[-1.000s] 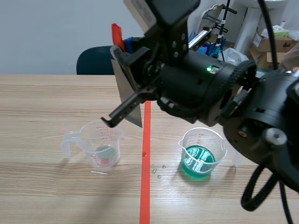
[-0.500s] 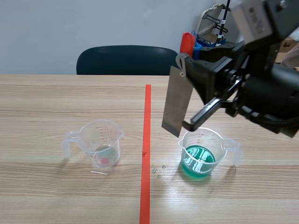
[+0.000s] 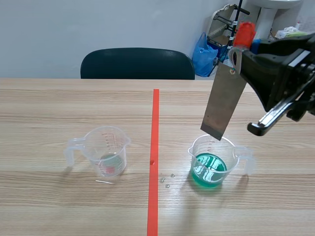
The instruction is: Do the redox reaction experiment
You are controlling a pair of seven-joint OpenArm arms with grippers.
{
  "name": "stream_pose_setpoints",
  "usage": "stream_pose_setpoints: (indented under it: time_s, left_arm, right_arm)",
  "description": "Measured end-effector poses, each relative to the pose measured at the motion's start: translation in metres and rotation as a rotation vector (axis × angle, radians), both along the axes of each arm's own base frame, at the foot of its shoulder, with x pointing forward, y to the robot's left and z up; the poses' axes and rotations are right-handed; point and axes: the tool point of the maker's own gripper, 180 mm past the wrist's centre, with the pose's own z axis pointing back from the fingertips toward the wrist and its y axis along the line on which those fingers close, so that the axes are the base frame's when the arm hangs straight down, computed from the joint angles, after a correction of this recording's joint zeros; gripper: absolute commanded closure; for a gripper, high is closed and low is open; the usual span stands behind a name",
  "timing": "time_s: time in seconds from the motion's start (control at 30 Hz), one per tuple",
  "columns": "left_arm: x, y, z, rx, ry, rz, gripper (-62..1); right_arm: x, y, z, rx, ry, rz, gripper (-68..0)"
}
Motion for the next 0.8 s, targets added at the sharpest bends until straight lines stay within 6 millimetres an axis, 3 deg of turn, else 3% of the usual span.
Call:
stream_pose_setpoints:
  time_s: [0.2,0.8]
  left_arm:
    - [0.0,0.0,0.0,0.0,0.0,0.0,-62.3]
    - [0.0,0.0,0.0,0.0,0.0,0.0,-62.3]
  right_arm:
    - [-0.006,-0.011,-0.004,-0.003,0.012,-0.026,-1.3]
    - [-0.005,-0.013,-0.01,-0.019,0.034,-0.033,-1.3]
